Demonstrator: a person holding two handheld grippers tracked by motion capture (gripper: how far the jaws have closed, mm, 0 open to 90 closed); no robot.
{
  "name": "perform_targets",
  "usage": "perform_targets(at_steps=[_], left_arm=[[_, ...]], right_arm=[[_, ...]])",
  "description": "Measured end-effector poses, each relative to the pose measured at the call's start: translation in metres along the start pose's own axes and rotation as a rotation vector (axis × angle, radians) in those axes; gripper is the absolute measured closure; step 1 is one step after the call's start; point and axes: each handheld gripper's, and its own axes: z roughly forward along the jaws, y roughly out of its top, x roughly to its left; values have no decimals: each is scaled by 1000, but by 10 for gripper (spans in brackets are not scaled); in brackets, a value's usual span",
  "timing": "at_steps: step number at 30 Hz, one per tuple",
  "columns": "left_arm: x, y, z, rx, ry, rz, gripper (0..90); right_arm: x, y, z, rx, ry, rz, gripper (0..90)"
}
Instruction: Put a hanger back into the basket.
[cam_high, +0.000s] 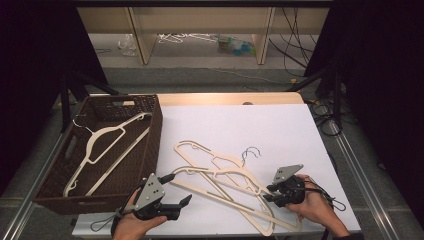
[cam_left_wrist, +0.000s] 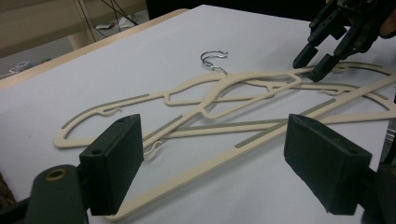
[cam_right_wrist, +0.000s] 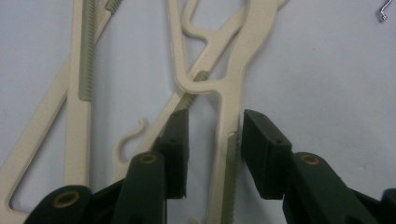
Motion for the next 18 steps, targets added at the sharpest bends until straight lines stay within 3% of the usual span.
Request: perform_targets(at_steps=[8,18], left_arm=[[-2,-1,4,2,-11,-12,200],[-2,1,14,25,-11,15,213]], right_arm=[[-5,4,0,29,4,35,724],[-4,7,0,50,-13,55,790]])
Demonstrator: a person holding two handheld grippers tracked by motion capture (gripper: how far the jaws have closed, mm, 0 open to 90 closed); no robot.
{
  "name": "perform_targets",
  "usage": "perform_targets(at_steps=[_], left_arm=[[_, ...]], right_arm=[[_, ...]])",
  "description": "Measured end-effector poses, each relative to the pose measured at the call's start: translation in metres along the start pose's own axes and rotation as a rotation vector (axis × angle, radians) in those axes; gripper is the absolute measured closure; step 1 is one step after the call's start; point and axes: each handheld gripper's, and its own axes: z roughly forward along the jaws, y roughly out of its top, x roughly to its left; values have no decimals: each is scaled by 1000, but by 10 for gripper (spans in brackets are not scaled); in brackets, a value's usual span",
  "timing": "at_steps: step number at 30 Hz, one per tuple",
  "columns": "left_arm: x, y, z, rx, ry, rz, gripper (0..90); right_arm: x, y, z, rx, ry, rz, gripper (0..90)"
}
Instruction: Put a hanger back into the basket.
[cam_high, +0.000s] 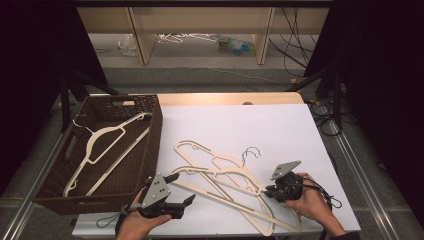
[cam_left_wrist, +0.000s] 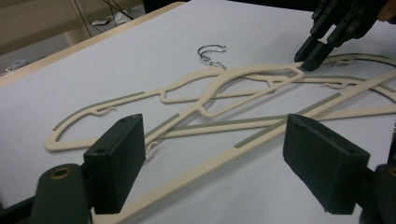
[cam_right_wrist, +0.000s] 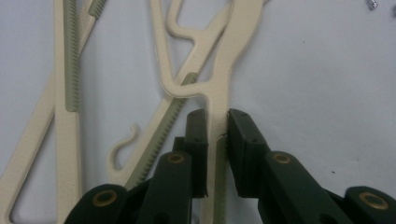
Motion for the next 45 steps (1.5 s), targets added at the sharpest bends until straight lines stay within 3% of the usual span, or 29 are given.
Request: perform_targets(at_steps=[7,10,16,21,24,26,34,39,45], left_arm=[[-1,5,13,16,-18,1,219],[-5,10,26,40,-33,23,224],[-10,18,49,56,-54,18,233],[-6,27,69,74,-43,0,247],[-2,32,81,93,-36,13,245],[0,33,90,98,-45,-7,242],[3,36,118,160,-50,39,239],[5,37,128,195,-29,74,233],[5,34,139,230,-42,100,230]], right_arm=[[1,1,-4,-1,-19,-19,798],[3,4,-8,-5,-32,-33,799],[5,6,-12,3,-40,-51,799],[7,8,-16,7,-53,-74,800],[9,8,-18,9,-54,-77,799],[9,9,-20,5,-63,-93,800],[15,13,-28,2,-86,-120,799],[17,14,-30,1,-94,-128,799],[20,18,-34,3,-103,-150,800]])
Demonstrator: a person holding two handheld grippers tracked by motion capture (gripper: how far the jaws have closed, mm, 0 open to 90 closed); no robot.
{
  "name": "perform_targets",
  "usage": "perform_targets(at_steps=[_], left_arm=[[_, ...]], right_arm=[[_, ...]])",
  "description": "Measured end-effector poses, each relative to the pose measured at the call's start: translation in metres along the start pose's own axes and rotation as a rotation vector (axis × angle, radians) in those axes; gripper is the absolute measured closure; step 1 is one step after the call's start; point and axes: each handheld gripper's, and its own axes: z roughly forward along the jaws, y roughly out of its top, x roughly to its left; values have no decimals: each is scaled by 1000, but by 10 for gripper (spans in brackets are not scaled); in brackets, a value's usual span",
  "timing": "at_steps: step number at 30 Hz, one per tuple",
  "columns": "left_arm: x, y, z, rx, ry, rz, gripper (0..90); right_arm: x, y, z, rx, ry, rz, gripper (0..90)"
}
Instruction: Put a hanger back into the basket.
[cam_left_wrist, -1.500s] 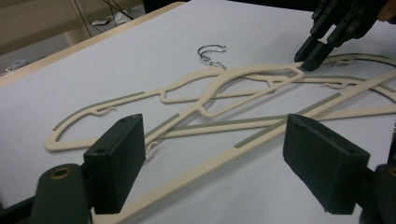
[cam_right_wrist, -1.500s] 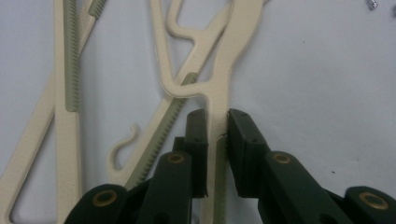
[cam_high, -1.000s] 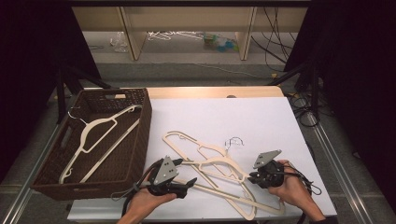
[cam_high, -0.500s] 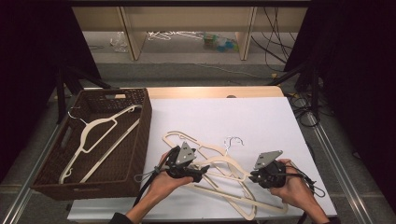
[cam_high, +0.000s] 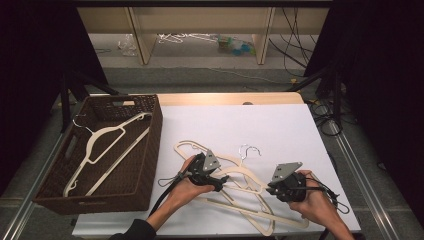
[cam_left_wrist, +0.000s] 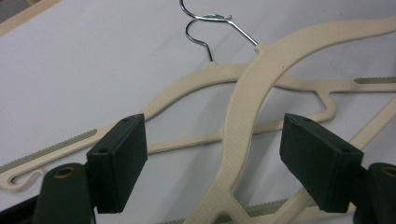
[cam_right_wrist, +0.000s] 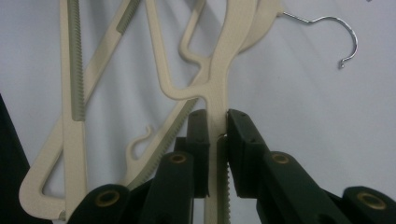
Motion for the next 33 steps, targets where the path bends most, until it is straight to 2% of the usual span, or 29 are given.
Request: perform_targets(at_steps=[8,9,11,13,15,16,18,19,25,28,30,33], left_arm=[[-1,7,11,0,-11,40,297],[-1,8,12,11,-8,57,302],[-3,8,14,8,-13,54,331],[-5,10,19,22,-16,80,340],[-5,12,21,35,-35,101,394],[-6,13,22,27,-40,97,412],[-6,14,22,29,-59,121,467],[-8,14,22,20,-72,113,495],[-8,17,17,21,-135,174,661],[-7,18,12,30,-164,209,683],[-5,20,7,26,-184,211,689],[-4,25,-3,36,-204,244,700]], right_arm=[[3,2,-3,0,-1,-16,799],[3,3,-3,1,-3,-22,799],[5,3,-4,8,1,-14,799],[4,3,-4,2,-3,-26,800],[5,3,-5,7,3,-21,800],[5,4,-5,0,0,-30,800],[5,3,-5,-1,1,-31,799],[5,3,-5,-3,0,-33,799],[5,2,-5,-13,7,-48,799],[5,2,-5,-17,10,-56,799],[5,1,-5,-17,17,-63,799],[5,0,-4,-38,27,-60,796]])
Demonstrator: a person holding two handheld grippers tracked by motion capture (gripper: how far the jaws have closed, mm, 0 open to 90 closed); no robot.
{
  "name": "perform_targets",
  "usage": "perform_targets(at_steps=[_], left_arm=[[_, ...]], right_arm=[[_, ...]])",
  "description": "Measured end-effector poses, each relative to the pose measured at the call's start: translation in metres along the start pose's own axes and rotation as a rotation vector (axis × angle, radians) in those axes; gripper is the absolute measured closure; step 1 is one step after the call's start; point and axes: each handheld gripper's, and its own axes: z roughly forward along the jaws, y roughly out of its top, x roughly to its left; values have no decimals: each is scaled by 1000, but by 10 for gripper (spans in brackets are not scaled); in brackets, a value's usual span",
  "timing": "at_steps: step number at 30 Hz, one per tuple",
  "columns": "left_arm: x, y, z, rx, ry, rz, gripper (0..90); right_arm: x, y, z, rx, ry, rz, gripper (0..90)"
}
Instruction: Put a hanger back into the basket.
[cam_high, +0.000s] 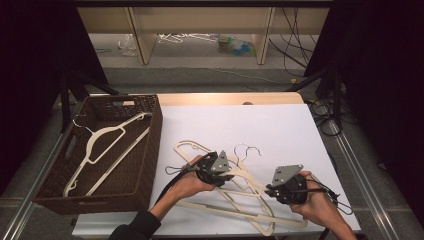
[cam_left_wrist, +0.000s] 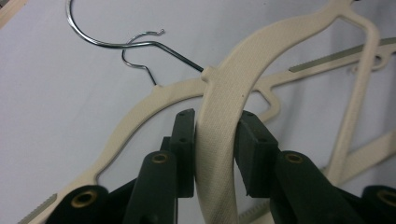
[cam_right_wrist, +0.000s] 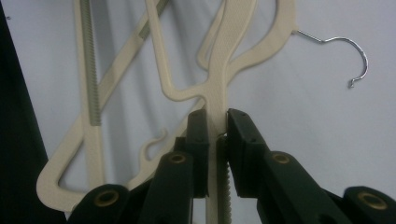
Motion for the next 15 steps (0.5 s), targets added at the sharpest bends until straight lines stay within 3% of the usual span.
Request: perform_targets(at_steps=[3,6,7,15], left_arm=[[0,4,-14,11,-21,38,711],[0,7,-26,-7,-39,18,720],[-1,8,-29,-31,-37,-9,724],[-7,12,-56,-62,-83,-82,768]], right_arm=[[1,-1,-2,-27,13,16,767],[-1,-1,-6,-68,-5,41,641],[-1,0,-7,-82,-11,54,614],[-1,3,-19,-165,-42,78,474]])
